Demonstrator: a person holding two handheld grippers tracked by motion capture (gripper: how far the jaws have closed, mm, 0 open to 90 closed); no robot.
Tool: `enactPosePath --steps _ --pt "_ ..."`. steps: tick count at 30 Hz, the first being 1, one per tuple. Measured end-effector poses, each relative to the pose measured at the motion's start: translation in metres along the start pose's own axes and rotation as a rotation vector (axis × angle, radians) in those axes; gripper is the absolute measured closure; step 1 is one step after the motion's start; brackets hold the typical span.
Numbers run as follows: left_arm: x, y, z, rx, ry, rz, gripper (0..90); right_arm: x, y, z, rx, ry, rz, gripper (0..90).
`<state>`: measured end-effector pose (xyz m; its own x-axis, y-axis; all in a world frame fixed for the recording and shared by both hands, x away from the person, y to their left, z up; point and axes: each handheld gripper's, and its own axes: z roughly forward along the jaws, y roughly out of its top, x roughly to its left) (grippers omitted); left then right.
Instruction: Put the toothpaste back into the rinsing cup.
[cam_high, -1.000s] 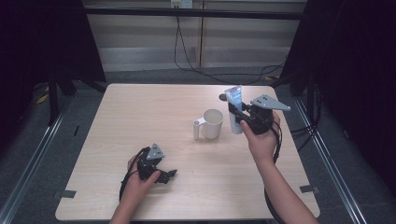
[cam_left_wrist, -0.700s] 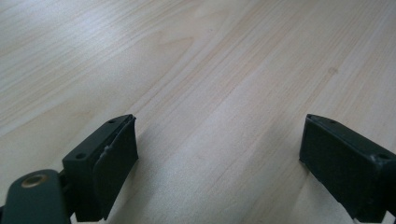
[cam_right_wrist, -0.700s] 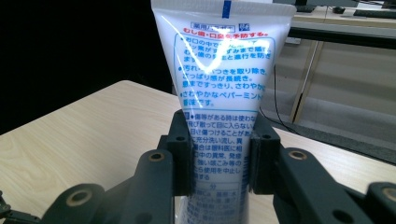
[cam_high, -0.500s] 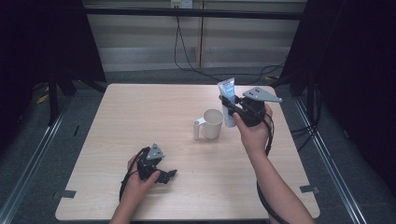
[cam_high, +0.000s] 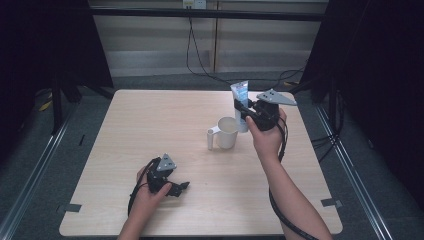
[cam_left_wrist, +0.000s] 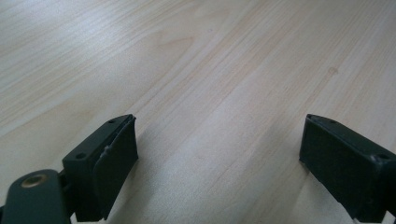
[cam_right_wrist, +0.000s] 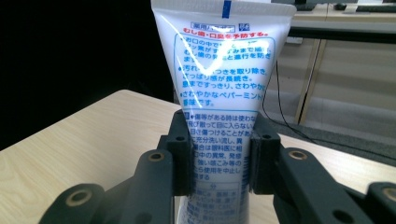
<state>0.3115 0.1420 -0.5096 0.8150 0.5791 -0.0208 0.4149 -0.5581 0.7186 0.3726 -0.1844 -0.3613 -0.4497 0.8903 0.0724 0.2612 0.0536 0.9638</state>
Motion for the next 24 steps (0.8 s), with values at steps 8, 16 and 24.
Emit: enactPosePath --steps 8,16,24 --pt "0.000 0.000 -0.001 0.004 0.003 0.005 11.4 0.002 0.001 0.009 0.000 0.006 -0.008 67.5" --pt "0.000 0.000 -0.001 0.007 0.015 0.007 11.5 0.002 -0.001 0.018 0.001 0.003 -0.008 67.5" --pt "0.000 0.000 -0.001 0.004 0.012 0.006 11.6 0.002 -0.005 0.026 0.003 -0.002 0.006 67.4"
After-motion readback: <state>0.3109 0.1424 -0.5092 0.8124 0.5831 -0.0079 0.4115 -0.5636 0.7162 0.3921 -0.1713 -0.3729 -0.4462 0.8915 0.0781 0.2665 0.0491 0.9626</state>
